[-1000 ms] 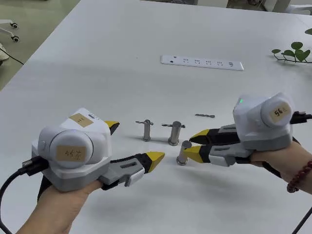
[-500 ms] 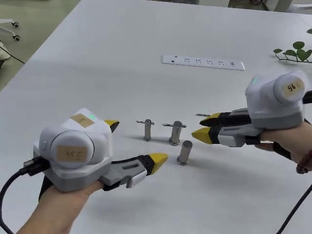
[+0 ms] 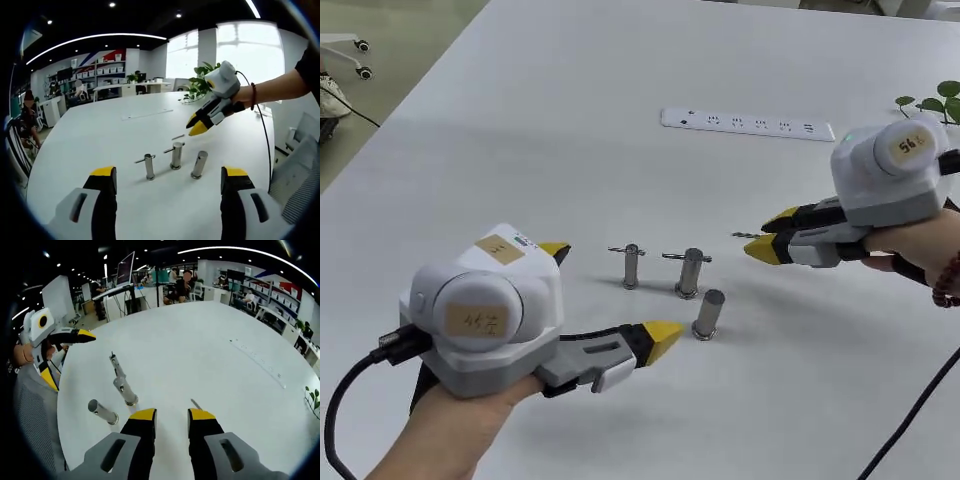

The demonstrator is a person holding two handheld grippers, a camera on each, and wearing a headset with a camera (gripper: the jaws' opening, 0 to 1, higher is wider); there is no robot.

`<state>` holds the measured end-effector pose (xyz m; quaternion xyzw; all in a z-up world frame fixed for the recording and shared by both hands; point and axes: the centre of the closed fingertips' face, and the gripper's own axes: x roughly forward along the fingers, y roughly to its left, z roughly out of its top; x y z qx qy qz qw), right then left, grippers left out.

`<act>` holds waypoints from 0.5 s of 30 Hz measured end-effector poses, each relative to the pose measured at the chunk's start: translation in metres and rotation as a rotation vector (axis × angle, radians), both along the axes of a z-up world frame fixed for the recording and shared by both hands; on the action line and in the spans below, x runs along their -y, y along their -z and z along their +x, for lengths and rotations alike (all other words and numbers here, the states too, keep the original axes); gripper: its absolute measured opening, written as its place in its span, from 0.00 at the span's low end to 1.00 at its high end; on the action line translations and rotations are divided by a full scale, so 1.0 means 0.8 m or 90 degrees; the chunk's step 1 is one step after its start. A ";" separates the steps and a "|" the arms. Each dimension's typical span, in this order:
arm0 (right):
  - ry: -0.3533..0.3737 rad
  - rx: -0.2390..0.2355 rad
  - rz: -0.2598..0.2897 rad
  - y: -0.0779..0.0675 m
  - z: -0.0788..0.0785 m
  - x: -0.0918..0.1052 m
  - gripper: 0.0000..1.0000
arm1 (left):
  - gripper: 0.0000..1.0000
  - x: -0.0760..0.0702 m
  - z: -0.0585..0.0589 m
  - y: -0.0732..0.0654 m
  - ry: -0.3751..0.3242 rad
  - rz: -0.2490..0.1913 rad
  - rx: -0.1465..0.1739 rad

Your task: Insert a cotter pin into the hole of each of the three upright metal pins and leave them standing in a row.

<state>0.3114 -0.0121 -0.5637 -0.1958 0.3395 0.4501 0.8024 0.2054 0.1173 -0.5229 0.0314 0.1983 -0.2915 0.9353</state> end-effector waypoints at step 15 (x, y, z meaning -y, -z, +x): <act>0.006 -0.014 -0.088 0.039 0.057 0.031 0.18 | 0.98 0.003 0.000 -0.002 0.003 -0.017 -0.005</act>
